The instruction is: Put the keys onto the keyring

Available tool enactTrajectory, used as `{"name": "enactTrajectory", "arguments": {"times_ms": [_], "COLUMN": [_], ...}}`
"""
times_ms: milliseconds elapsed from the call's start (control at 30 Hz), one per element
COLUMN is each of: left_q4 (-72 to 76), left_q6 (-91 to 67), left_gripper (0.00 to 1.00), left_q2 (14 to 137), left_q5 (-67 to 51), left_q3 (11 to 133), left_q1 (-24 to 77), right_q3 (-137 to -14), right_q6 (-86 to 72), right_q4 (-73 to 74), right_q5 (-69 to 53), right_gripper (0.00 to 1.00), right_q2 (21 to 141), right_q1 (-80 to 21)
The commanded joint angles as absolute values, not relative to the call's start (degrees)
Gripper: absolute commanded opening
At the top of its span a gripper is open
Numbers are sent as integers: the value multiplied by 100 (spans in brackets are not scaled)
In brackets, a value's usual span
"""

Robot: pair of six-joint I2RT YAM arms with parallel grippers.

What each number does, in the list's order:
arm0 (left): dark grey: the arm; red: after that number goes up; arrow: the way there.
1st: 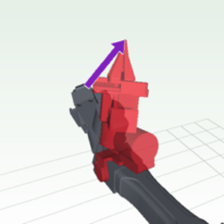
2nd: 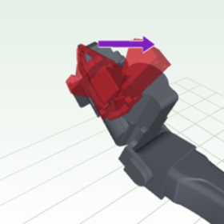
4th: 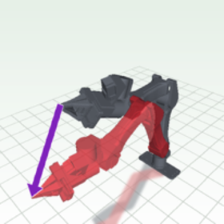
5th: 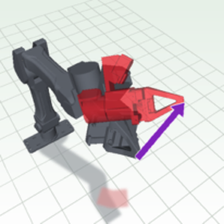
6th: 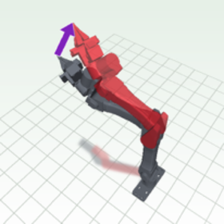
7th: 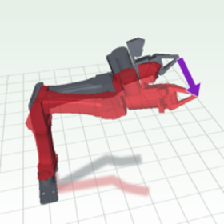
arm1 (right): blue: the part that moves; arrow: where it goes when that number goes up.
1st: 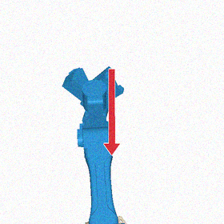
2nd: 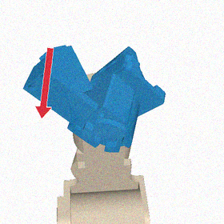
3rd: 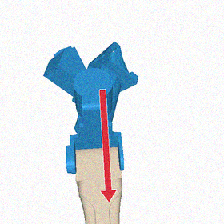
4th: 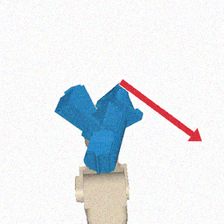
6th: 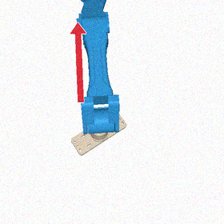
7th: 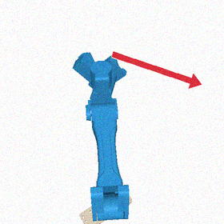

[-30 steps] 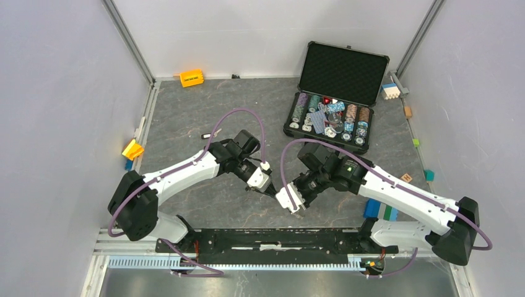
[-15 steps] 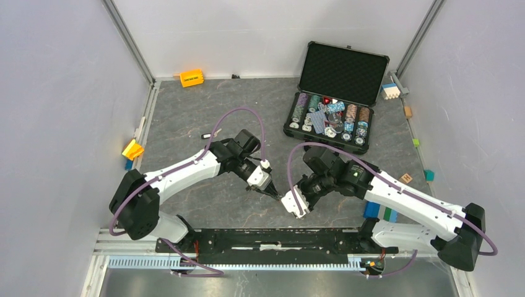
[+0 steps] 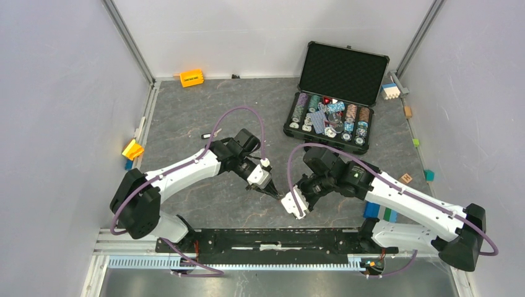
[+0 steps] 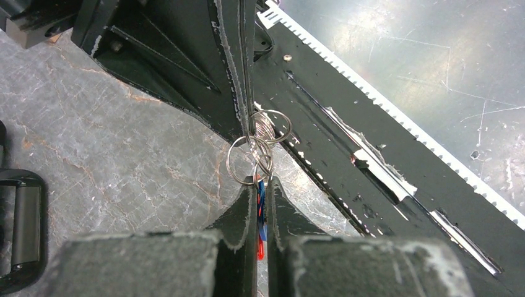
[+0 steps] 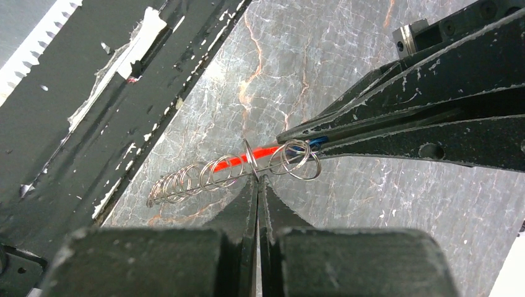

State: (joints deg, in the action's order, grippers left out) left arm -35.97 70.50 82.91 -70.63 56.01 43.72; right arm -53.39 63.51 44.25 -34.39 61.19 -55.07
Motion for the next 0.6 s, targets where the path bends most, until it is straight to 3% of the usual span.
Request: {"name": "enactTrajectory", "arguments": {"times_ms": [0,567], "left_q4": [-3454,-3441], "left_q6": [6880,6885], "left_gripper": [2,2], "left_q2": [8282,8259], "left_q5": [-7567,-7555], "left_q3": [5847,5765], "left_q1": [4368,4315], "right_q3": [-5341,-5525], "right_q6": [6363,6359], "right_q4": [4173,4377], "right_q5": [-3121,-2520], "right_gripper": [0,0], "right_q2": [6021,5862], "right_q1": [-5519,-5517]}}
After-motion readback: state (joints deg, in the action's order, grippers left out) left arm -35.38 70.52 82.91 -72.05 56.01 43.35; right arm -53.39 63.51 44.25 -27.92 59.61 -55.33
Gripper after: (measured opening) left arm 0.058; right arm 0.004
